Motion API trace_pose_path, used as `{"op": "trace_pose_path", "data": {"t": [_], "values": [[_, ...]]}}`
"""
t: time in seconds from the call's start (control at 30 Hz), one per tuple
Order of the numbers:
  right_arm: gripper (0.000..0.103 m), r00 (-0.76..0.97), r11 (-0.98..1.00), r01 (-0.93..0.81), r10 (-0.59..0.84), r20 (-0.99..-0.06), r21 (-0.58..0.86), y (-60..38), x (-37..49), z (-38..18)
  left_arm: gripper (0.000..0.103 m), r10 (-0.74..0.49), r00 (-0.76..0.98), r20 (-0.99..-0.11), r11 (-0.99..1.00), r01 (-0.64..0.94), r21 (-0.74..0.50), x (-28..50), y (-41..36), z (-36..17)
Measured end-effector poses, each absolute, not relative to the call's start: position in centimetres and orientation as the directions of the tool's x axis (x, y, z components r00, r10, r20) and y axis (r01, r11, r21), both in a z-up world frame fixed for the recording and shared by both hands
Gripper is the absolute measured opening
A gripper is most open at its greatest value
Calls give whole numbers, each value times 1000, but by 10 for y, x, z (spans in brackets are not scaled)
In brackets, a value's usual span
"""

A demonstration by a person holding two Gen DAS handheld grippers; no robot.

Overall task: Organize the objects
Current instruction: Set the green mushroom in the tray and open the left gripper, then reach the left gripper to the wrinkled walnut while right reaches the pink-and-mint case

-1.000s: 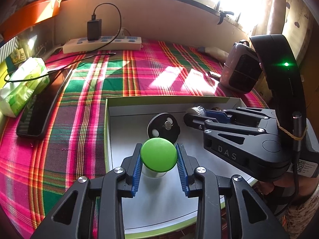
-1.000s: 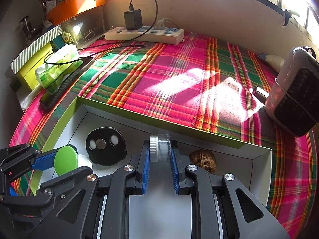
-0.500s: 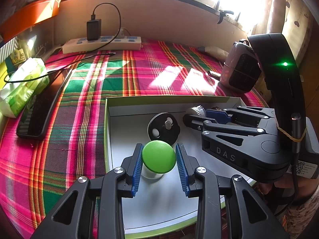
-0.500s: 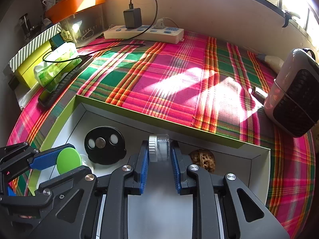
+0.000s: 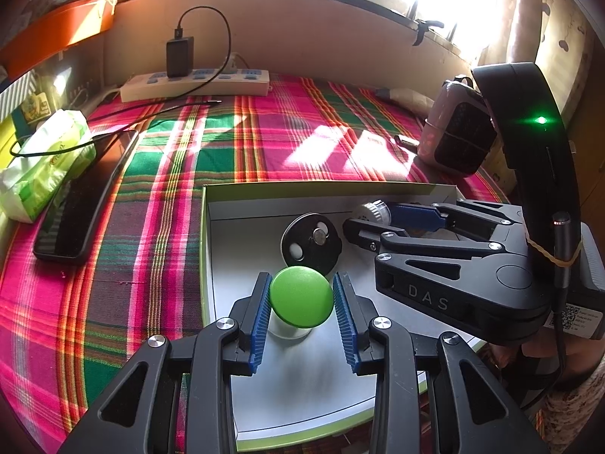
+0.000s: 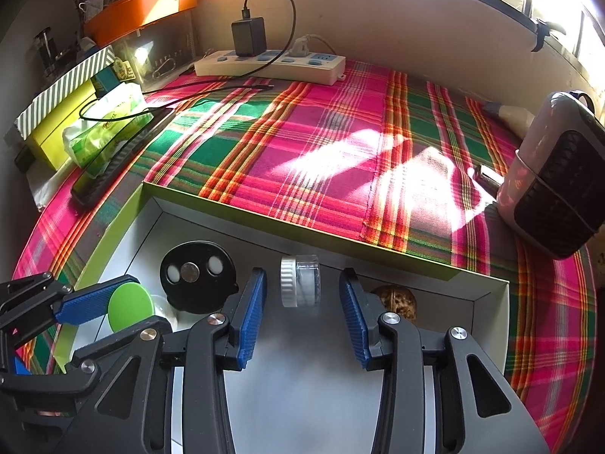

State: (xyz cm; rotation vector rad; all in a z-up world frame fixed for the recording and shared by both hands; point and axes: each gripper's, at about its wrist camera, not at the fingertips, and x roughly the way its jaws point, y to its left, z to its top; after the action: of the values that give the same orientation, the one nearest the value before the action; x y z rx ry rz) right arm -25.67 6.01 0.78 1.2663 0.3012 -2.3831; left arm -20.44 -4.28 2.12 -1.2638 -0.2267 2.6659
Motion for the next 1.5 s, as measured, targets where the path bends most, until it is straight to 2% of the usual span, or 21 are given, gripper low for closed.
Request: {"op": "trace_pose_path", "data": {"t": [0.7,1.23,1.5], "values": [[45,-554,-913,407,-269,-788,25,73,-226,31,32,192,-659,-727,-980,-86,-181,-177,-48,41],[45,-623,-937,347,-267,-735,47,98,-167,50,32,141,-708,-692,-990,-85,-114,-131,-46,56],[45,-669,-951,304,-252,-700,53,115,-127,56,32,175,-714,-678,-985,-116,-132,-102,-43,57]]}}
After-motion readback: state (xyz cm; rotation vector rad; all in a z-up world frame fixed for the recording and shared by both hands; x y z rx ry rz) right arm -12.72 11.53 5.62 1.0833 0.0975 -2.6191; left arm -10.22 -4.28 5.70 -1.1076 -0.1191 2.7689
